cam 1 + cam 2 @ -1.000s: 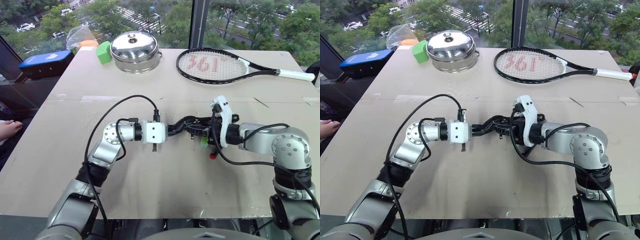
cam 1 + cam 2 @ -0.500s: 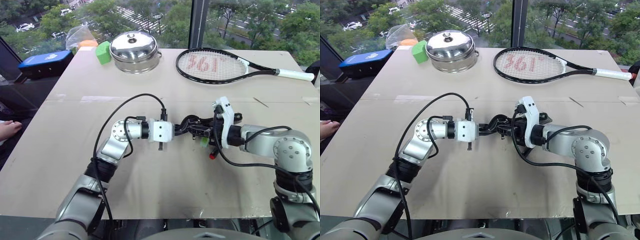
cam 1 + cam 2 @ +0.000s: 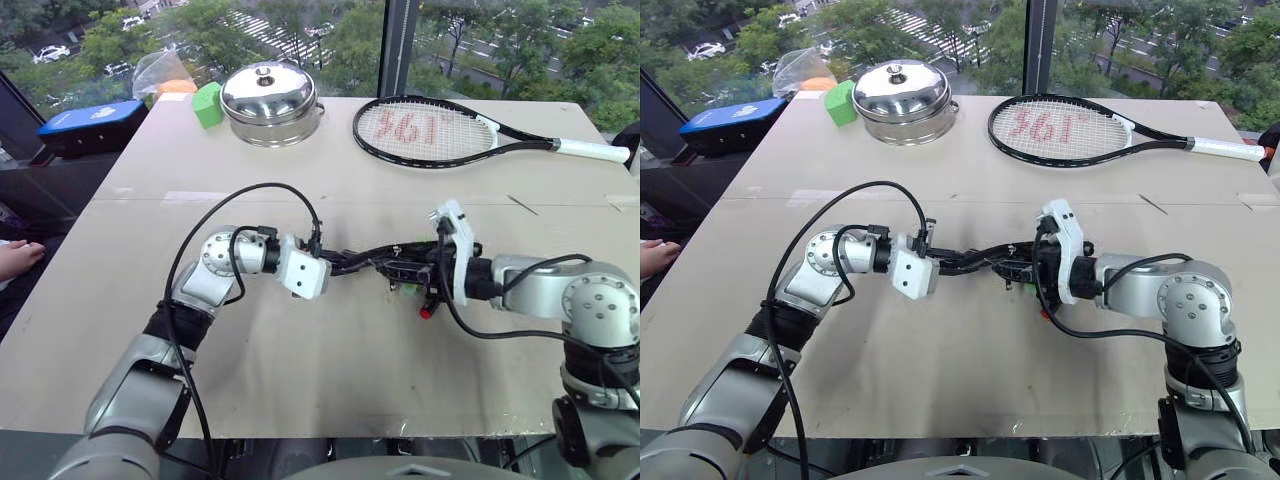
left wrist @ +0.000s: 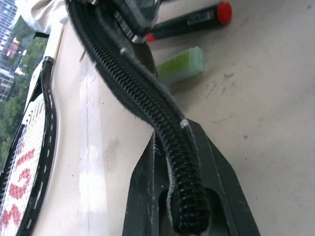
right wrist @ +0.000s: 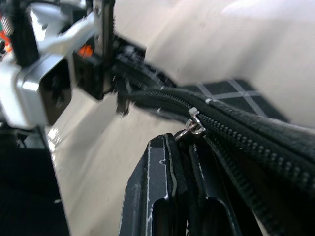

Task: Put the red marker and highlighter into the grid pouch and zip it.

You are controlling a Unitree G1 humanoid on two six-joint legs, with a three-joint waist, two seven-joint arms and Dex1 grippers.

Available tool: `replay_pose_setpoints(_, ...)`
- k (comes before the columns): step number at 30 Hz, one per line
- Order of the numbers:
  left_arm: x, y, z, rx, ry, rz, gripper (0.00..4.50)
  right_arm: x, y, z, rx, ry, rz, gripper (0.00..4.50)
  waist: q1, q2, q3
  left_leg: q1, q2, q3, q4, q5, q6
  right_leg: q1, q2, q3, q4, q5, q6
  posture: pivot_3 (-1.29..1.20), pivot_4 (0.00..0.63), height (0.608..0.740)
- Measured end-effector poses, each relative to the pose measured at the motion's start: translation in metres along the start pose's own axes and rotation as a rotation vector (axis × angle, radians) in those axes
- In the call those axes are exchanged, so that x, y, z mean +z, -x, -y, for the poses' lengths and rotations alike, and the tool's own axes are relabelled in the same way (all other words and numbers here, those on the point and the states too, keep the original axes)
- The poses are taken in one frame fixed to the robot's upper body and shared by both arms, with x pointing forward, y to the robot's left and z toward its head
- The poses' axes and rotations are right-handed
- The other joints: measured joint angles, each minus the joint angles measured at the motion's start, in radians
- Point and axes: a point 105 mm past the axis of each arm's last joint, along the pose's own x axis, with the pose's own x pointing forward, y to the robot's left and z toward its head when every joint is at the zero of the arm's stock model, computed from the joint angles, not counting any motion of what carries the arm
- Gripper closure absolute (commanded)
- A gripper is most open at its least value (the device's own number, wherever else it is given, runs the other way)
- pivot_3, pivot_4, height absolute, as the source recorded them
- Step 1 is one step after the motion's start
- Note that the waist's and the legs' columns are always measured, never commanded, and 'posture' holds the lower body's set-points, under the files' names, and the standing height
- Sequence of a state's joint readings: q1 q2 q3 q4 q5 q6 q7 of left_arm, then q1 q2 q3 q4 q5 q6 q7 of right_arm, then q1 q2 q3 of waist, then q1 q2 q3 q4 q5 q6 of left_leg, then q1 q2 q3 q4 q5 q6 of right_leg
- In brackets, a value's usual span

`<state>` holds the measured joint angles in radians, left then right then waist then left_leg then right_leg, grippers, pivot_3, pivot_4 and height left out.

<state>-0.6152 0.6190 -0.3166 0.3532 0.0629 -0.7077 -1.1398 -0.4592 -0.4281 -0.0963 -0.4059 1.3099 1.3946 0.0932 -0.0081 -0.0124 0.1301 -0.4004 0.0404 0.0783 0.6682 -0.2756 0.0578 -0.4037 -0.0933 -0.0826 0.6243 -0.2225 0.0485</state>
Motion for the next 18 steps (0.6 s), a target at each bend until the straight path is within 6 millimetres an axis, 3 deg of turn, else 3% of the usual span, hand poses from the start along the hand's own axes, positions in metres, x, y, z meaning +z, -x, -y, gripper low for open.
replay_pose_setpoints(5,-0.007,-0.002,-0.001,0.013,-0.025,-0.031,4.5,-0.003,-0.001,-0.009,0.053,-0.079,0.042,4.43,-0.001,0.0,0.0,0.0,0.0,0.0,0.0,0.0,0.0,0.0,0.0,0.0,0.0,0.0,0.0,0.0,0.15,0.74)
replay_pose_setpoints(9,-0.01,-0.003,-0.019,0.08,-0.107,-0.069,4.5,0.01,-0.002,-0.011,0.075,-0.194,0.158,4.43,0.001,-0.001,0.0,0.0,0.0,0.0,0.0,0.0,0.0,0.0,0.0,0.0,0.0,0.0,0.0,0.0,0.15,0.74)
replay_pose_setpoints(13,-0.014,0.001,-0.034,0.135,-0.194,-0.123,4.5,0.022,-0.001,-0.003,0.071,-0.313,0.248,4.43,-0.001,-0.001,0.0,0.0,0.0,0.0,0.0,0.0,0.0,0.0,0.0,0.0,0.0,0.0,0.0,0.0,0.15,0.74)
replay_pose_setpoints(18,-0.021,-0.002,-0.033,0.16,-0.234,-0.18,4.5,0.027,-0.011,0.009,0.037,-0.451,0.311,4.43,-0.002,-0.001,0.0,0.0,0.001,0.0,-0.001,0.0,0.0,0.0,0.001,0.0,0.001,0.0,0.0,0.0,0.15,0.74)
